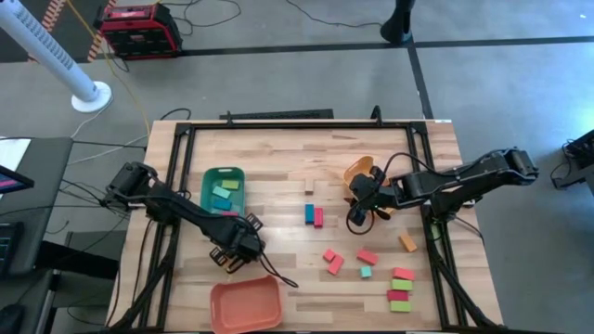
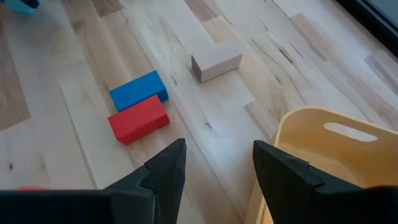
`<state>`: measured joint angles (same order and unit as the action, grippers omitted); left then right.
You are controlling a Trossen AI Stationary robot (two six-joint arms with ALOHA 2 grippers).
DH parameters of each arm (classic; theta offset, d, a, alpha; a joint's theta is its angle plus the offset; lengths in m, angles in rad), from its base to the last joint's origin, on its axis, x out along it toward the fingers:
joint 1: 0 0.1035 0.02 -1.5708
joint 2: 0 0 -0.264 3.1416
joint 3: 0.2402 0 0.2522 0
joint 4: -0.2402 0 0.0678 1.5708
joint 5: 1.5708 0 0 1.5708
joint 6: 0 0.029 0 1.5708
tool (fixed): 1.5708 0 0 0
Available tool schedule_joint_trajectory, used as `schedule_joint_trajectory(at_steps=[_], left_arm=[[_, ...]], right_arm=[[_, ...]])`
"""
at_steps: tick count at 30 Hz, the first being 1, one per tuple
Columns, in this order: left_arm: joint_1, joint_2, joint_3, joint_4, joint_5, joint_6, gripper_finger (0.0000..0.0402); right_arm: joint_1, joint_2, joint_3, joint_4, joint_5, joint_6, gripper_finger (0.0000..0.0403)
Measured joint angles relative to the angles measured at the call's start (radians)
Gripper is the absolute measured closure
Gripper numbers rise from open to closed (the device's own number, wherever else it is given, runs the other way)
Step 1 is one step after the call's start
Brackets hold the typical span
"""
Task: Sort blocks by size
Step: Put the top light blue cube block into the yellow bin
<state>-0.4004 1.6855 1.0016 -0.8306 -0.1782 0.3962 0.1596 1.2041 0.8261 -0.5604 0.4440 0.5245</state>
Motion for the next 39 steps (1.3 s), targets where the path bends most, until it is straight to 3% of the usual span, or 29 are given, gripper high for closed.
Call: schedule_joint_trajectory(at_steps=[5,13,20,30,39], left_arm=[[0.015,-0.001,0.0,-0.006,-0.026,-0.011,0.0205],[0.017,-0.002,0.0,-0.023,0.0,0.004,0.0276],[0.017,0.0,0.02,-0.024,0.008,0.007,0.0276],[0.012,-0.001,0.22,-0.157,0.012,-0.039,0.0275],[-0.067,-0.001,0.391,-0.238,0.084,-0.126,0.0274]], right_arm=[[0.004,0.0,0.0,0.004,0.004,0.001,0.0186],[0.004,0.0,0.0,0.009,0.004,0.001,0.0186],[0.004,0.0,0.0,0.008,0.004,-0.002,0.0186],[0.004,0.0,0.0,0.007,0.004,-0.003,0.0186],[0.004,0.0,0.0,0.007,0.003,-0.036,0.0186]])
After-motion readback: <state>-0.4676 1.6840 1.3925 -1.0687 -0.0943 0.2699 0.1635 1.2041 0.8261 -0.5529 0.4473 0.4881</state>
